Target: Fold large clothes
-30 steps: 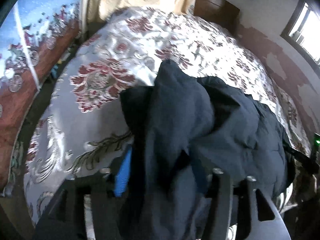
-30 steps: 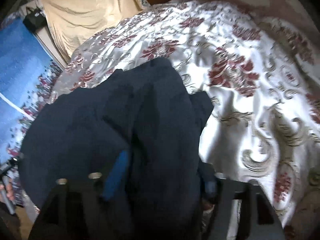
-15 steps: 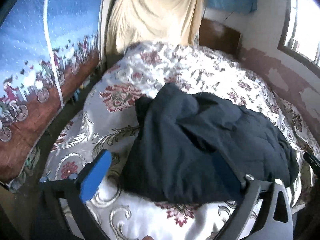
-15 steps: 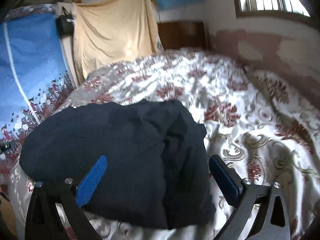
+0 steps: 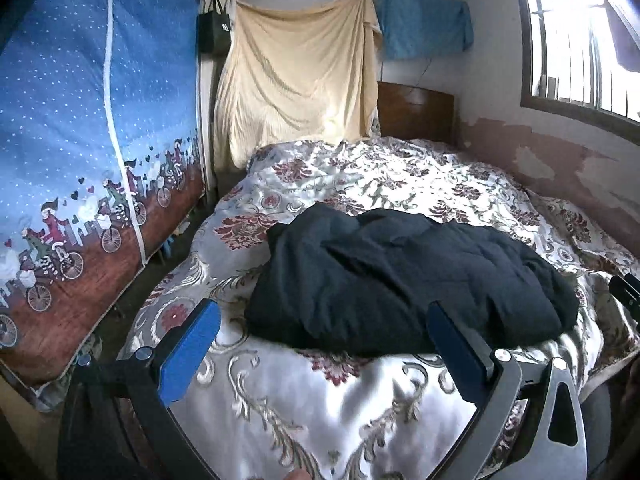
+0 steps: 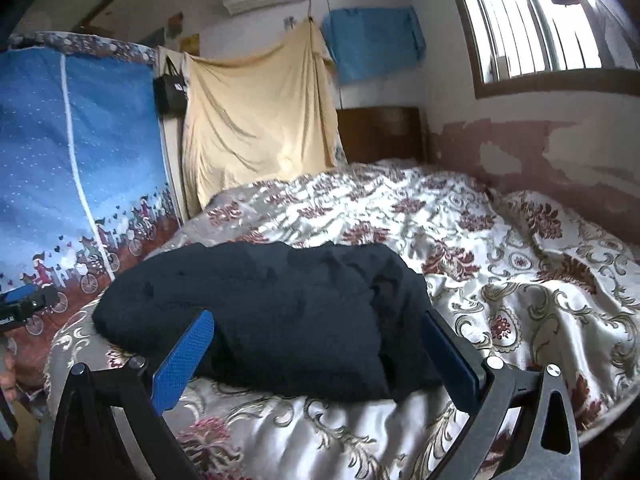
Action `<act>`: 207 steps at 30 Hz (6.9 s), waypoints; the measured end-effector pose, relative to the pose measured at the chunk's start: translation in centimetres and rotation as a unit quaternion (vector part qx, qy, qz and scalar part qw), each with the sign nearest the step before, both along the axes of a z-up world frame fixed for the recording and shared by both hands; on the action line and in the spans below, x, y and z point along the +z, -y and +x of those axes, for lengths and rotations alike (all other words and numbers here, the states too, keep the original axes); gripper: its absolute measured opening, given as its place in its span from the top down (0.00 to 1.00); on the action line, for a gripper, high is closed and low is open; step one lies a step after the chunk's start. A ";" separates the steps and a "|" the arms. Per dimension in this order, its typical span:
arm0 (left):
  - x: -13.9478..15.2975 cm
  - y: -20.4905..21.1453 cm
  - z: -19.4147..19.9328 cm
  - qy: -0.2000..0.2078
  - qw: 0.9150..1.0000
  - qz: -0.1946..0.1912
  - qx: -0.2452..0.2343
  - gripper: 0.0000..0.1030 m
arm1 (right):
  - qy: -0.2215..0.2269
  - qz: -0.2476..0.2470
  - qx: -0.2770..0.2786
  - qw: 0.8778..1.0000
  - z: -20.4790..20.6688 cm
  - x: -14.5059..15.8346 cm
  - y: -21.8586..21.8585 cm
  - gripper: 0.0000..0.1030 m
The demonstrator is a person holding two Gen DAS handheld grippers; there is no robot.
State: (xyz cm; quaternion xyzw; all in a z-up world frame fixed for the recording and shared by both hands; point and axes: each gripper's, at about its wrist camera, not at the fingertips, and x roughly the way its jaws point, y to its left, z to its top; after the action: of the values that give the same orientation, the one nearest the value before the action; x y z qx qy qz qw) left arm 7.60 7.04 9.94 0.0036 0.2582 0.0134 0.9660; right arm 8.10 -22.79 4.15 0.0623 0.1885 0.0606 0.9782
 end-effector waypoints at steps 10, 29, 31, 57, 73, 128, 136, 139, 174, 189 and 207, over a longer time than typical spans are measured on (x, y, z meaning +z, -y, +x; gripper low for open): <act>-0.1 0.3 -4.6 0.025 1.000 0.001 0.011 0.02 | 0.056 -0.035 0.001 0.998 -5.6 0.0 -3.0 0.00; -4.3 1.2 -9.1 0.028 0.999 0.036 0.014 0.02 | 0.035 -0.055 0.004 0.998 -9.0 -3.8 -4.4 0.00; -4.4 1.0 -9.2 0.031 0.999 0.033 0.014 0.02 | 0.027 -0.056 0.007 0.998 -9.0 -4.4 -4.5 0.00; -5.2 1.9 -9.4 0.028 0.998 0.051 0.003 0.02 | 0.022 -0.032 0.002 0.999 -8.6 -5.1 -3.5 0.00; -5.2 1.9 -9.6 0.030 0.998 0.053 0.005 0.02 | 0.022 -0.031 0.001 0.999 -8.7 -5.1 -3.6 0.00; -5.3 1.9 -9.9 0.034 0.998 0.058 -0.001 0.02 | 0.023 -0.029 0.000 0.999 -8.8 -5.1 -3.9 0.00; -5.3 2.0 -9.9 0.034 0.998 0.058 -0.001 0.02 | 0.023 -0.029 -0.001 0.999 -8.8 -5.1 -4.0 0.00; -5.3 1.9 -10.0 0.034 0.998 0.058 0.000 0.02 | 0.023 -0.029 0.000 0.999 -8.7 -5.2 -4.0 0.00; -5.4 1.9 -10.0 0.033 0.998 0.058 -0.001 0.02 | 0.023 -0.028 -0.001 0.999 -8.8 -5.2 -4.1 0.00; -5.5 1.7 -10.2 0.032 0.998 0.058 0.001 0.02 | 0.023 -0.028 -0.002 0.999 -8.8 -5.2 -4.1 0.00; -5.5 1.6 -10.2 0.032 0.998 0.057 0.000 0.02 | 0.024 -0.028 -0.002 0.999 -8.9 -5.2 -4.2 0.00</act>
State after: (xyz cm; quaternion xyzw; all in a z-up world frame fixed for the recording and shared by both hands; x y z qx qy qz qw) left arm -2.57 5.43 4.44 0.0586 0.2261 0.0279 0.9719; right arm -0.76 -18.58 -1.01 0.0339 0.1664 0.0547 0.9840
